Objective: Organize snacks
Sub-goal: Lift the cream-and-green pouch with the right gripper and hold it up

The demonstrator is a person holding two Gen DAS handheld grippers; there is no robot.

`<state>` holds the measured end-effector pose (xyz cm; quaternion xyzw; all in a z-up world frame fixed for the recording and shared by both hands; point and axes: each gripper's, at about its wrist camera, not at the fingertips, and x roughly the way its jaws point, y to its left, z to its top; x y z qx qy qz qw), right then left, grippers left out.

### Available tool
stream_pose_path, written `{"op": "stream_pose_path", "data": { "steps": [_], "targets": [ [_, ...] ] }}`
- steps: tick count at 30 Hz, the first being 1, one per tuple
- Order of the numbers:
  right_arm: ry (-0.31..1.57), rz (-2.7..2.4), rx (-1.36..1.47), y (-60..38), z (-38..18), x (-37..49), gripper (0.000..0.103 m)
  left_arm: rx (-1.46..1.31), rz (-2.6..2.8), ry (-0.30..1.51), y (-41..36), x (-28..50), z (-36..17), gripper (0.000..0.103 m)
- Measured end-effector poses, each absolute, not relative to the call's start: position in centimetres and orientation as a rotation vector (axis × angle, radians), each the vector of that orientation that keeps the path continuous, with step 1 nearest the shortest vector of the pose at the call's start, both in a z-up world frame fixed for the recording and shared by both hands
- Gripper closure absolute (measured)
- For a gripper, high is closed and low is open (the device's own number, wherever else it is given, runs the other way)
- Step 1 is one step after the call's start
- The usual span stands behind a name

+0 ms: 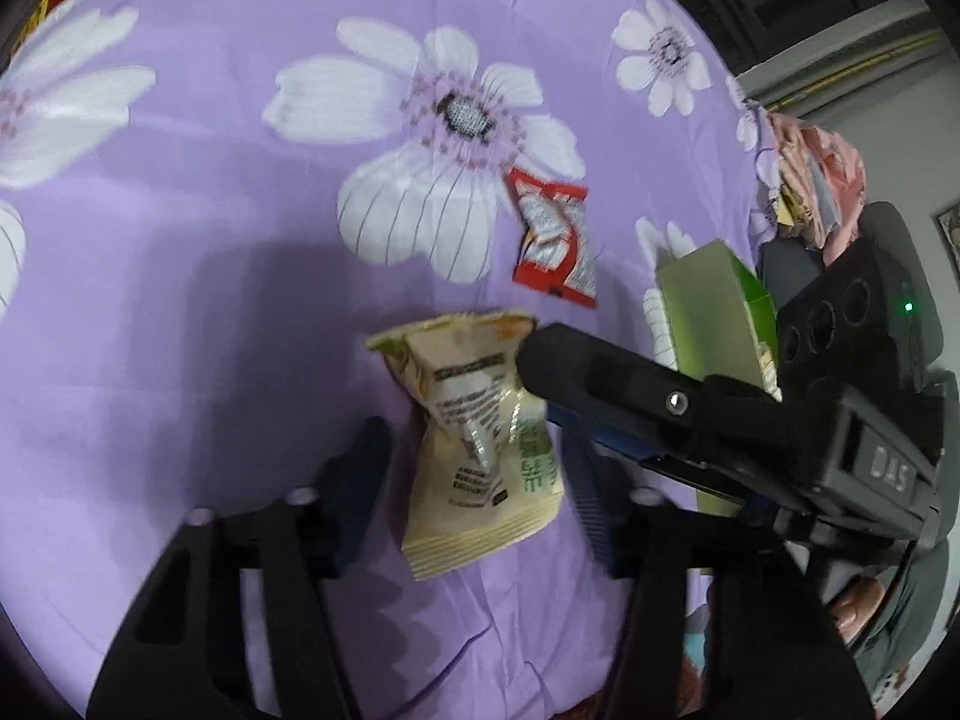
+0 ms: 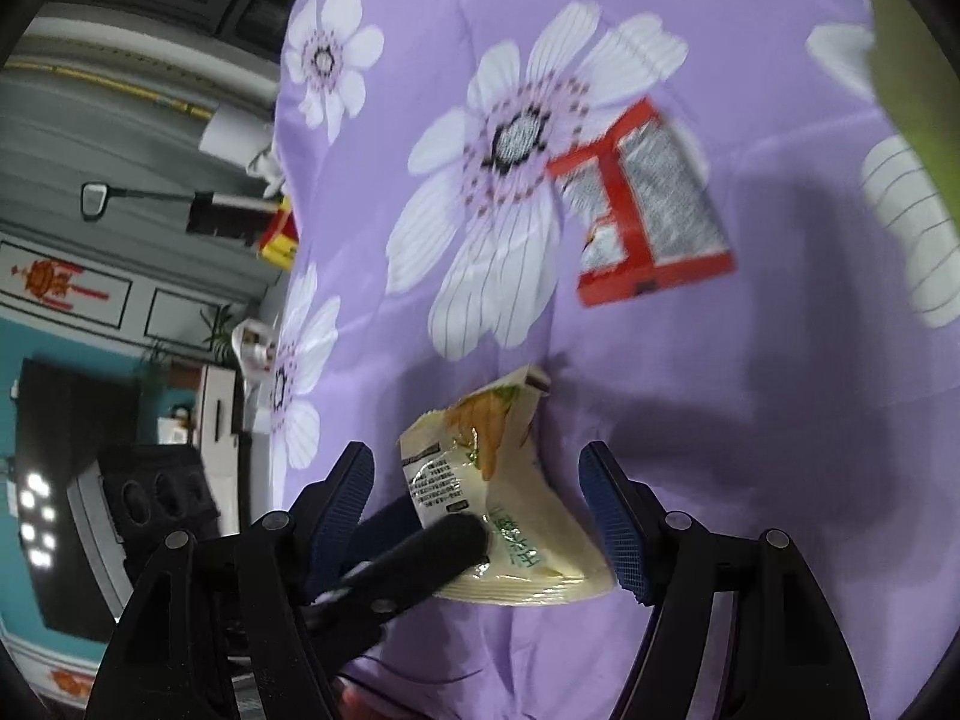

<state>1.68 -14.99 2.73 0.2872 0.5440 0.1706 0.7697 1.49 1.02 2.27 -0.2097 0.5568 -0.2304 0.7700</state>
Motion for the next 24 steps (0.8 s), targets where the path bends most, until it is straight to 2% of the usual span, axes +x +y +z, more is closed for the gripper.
{"op": "stream_pose_path", "data": {
  "steps": [1, 4, 8, 16, 23, 24],
  "targets": [
    [1.188, 0.37, 0.624, -14.8, 2.5, 1.8, 0.031, -0.459, -0.494, 1.209, 1.1, 1.5, 2.0, 0.053],
    [1.224, 0.361, 0.613, -14.3, 1.5, 2.1, 0.031, -0.471, -0.463, 1.212, 1.6, 1.6, 1.5, 0.066],
    [1.214, 0.364, 0.625, -14.1, 1.2, 2.0, 0.031, -0.534, -0.454, 1.221, 2.7, 1.8, 0.9, 0.073],
    [1.212, 0.372, 0.575, -12.8, 1.1, 2.4, 0.031, -0.513, -0.454, 1.206, 2.7, 1.3, 1.1, 0.074],
    [1.197, 0.372, 0.475, -11.3, 1.3, 2.6, 0.031, -0.364, -0.433, 1.166, 0.9, 1.1, 1.8, 0.075],
    [1.188, 0.365, 0.465, -11.2, 1.4, 2.4, 0.033, -0.352, -0.436, 1.164, 0.8, 1.1, 1.8, 0.075]
  ]
}}
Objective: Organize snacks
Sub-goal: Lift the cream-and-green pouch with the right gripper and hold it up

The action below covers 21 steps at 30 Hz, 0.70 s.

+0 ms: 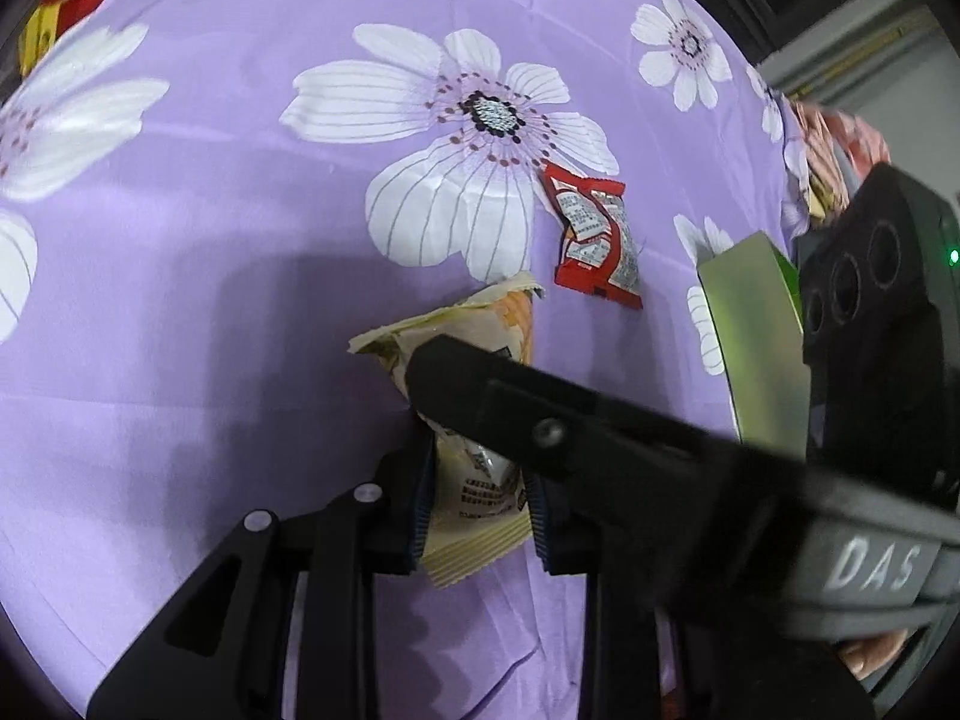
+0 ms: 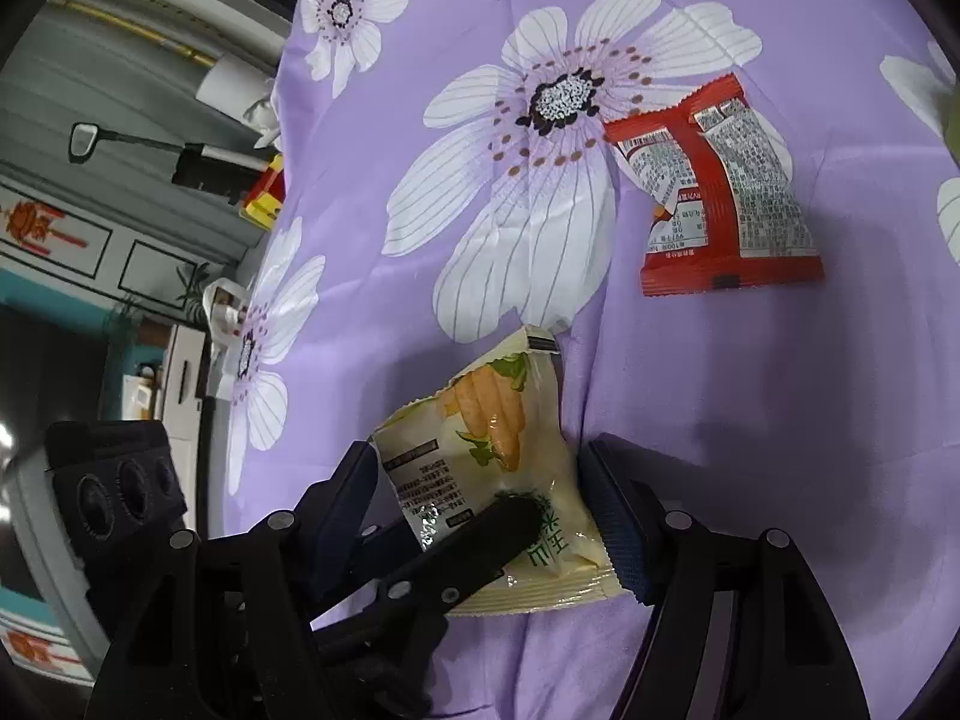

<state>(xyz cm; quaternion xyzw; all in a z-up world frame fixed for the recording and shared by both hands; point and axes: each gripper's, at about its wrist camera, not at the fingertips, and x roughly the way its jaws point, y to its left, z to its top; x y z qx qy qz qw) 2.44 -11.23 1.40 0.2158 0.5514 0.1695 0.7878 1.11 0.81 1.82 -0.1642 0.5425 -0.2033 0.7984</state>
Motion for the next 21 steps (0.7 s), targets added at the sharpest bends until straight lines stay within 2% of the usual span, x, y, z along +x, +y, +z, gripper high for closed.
{"op": "stream_pose_path", "data": {
  "steps": [8, 21],
  "targets": [
    [1.156, 0.362, 0.463, -11.5, 1.7, 1.9, 0.042, -0.302, -0.431, 1.125, 0.0, 0.9, 2.3, 0.078],
    [0.942, 0.41, 0.451, -11.7, 5.6, -0.2, 0.042, -0.264, -0.435, 0.884, -0.3, -0.4, 5.8, 0.08]
  ]
}}
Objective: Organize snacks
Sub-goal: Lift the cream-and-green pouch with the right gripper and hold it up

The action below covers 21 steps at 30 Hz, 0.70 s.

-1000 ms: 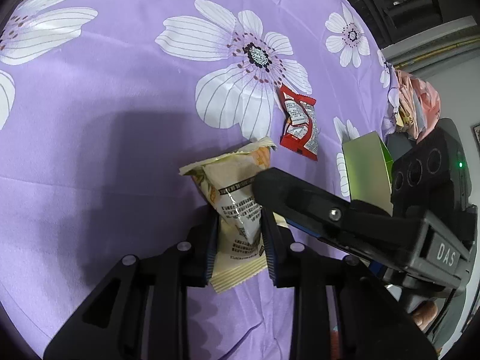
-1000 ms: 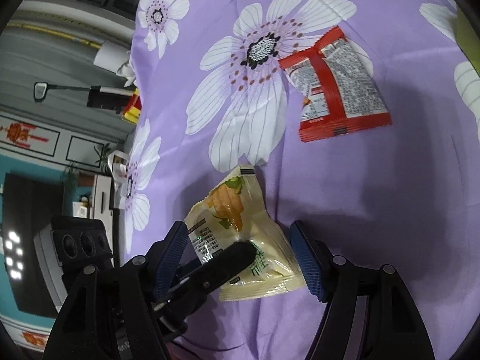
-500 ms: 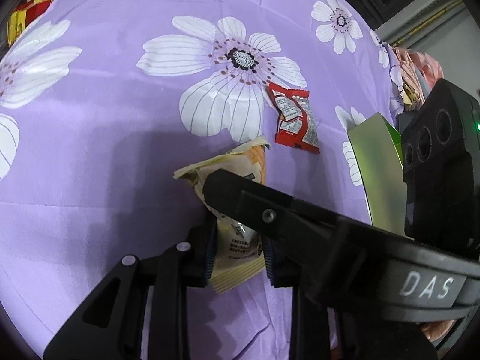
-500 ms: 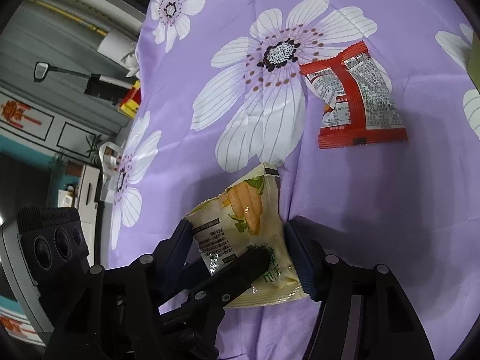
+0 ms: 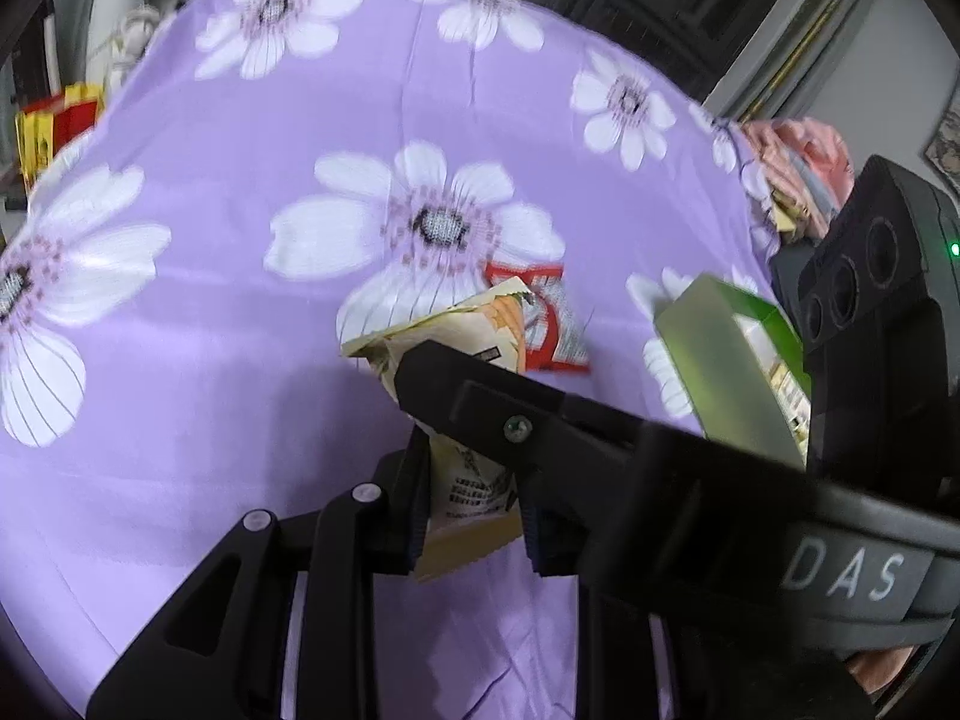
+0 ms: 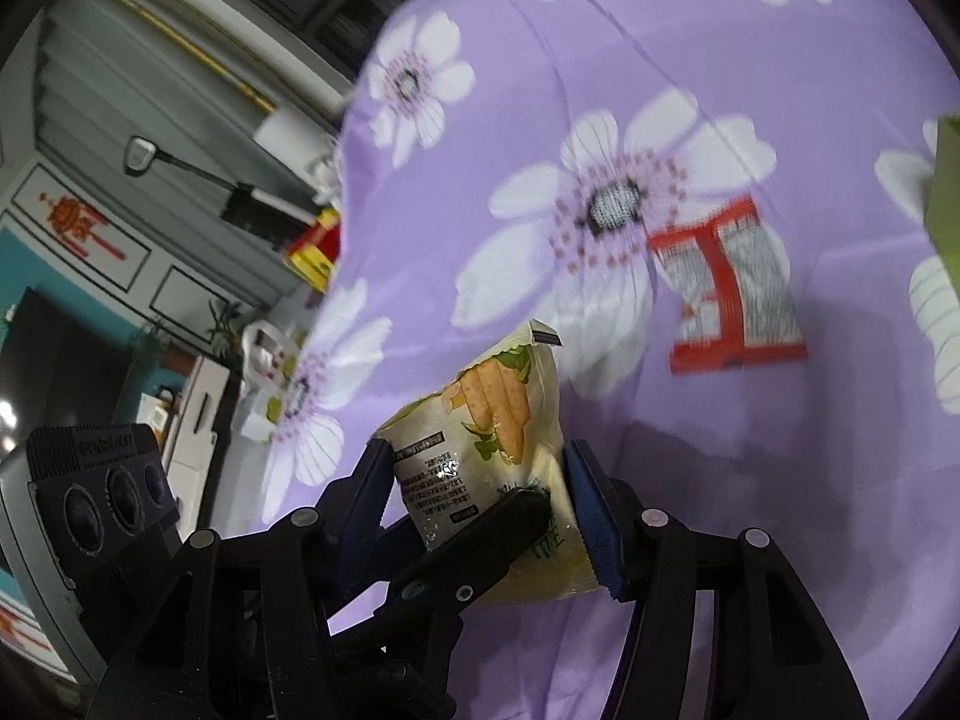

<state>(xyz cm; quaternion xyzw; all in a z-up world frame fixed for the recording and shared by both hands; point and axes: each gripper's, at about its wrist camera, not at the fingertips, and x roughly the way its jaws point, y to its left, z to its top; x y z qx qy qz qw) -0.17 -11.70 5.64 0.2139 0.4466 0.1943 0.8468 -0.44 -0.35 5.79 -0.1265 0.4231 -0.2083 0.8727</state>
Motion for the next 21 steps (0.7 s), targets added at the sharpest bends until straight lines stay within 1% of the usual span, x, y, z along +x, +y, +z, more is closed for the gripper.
{"op": "stream_pose_path", "data": {
  "steps": [7, 21],
  "targets": [
    [0.798, 0.446, 0.404, -11.7, 8.2, -1.7, 0.042, -0.239, -0.445, 0.742, -0.4, -1.5, 7.5, 0.08],
    [0.667, 0.458, 0.354, -11.6, 10.4, -3.4, 0.042, -0.234, -0.473, 0.612, -0.2, -3.0, 9.1, 0.08]
  ]
}}
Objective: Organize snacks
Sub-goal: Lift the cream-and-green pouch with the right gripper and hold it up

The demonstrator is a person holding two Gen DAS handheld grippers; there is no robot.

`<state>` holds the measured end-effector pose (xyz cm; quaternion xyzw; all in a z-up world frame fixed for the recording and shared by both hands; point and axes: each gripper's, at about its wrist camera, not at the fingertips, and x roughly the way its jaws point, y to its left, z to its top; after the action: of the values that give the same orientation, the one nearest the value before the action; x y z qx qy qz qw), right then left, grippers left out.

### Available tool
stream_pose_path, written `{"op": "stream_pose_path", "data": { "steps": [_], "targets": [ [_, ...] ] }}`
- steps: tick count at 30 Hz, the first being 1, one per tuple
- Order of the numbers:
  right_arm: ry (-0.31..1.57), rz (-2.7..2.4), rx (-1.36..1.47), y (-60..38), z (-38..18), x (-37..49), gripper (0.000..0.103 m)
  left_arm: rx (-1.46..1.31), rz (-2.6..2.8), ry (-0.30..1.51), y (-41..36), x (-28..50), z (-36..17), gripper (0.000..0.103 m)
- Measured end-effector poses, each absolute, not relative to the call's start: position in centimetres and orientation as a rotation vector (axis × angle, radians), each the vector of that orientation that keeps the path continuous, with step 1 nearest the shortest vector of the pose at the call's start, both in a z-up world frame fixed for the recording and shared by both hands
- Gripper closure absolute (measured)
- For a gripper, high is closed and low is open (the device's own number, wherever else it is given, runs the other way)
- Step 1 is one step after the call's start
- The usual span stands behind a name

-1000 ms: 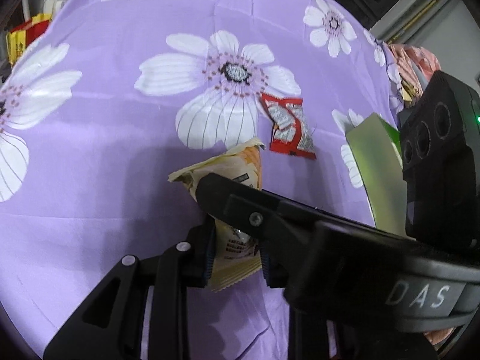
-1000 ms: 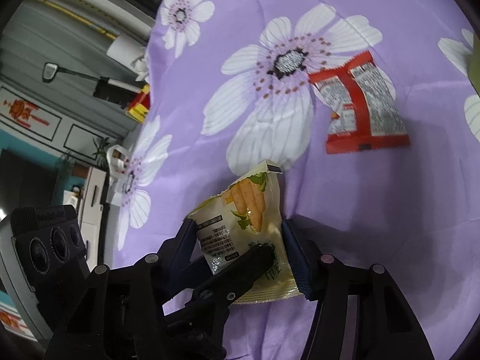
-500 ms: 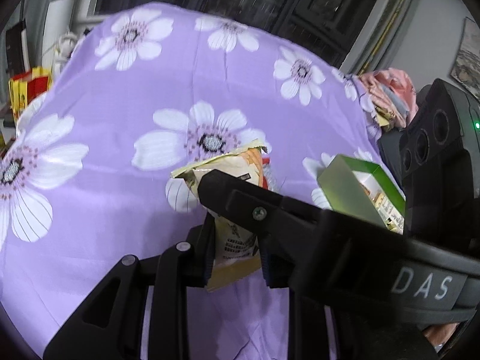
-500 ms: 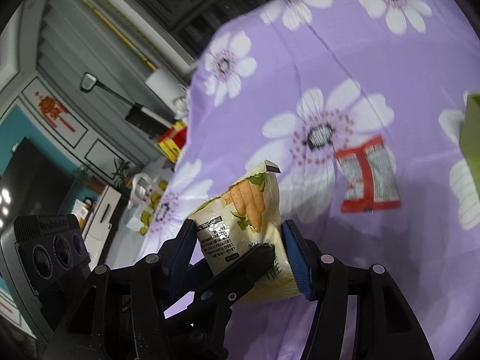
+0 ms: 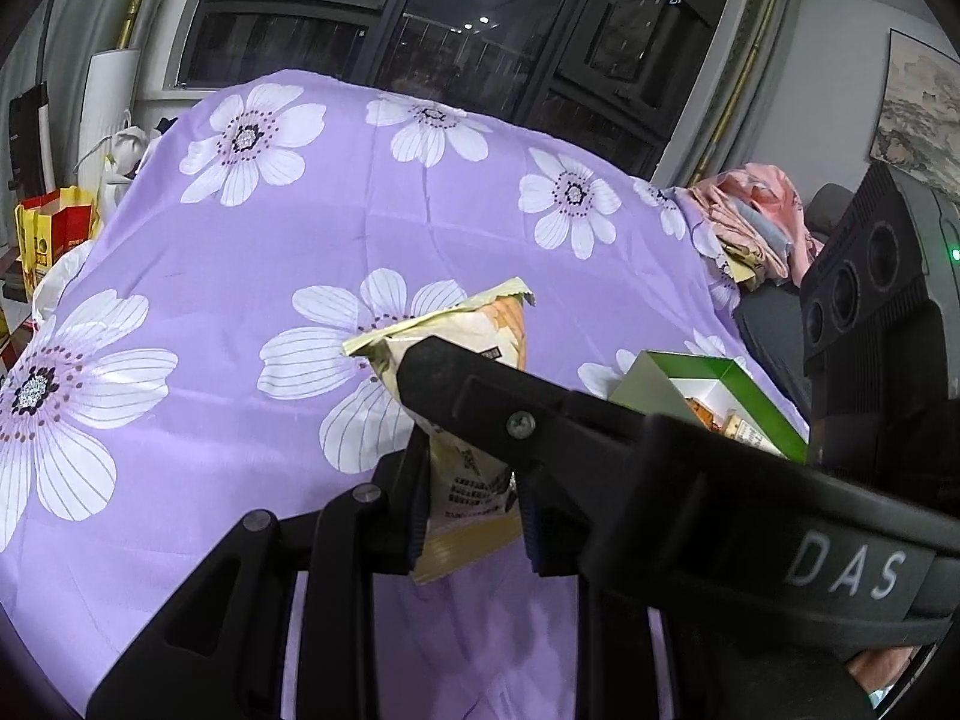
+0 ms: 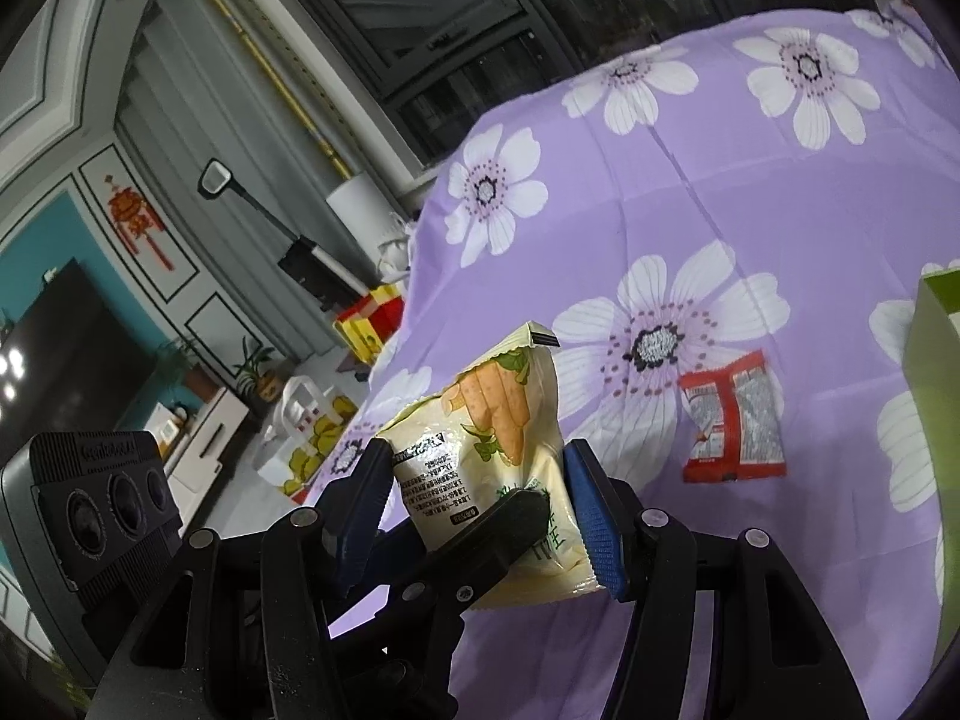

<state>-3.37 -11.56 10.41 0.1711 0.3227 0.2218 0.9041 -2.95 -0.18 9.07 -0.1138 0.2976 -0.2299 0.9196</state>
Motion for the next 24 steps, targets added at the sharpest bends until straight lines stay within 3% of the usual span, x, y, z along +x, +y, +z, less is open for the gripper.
{"op": "stream_pose_path", "data": {
  "steps": [24],
  "targets": [
    [0.626, 0.446, 0.316, -12.2, 11.8, -4.1, 0.042, -0.244, -0.499, 0.555, -0.6, -3.6, 9.8, 0.08]
  ]
}}
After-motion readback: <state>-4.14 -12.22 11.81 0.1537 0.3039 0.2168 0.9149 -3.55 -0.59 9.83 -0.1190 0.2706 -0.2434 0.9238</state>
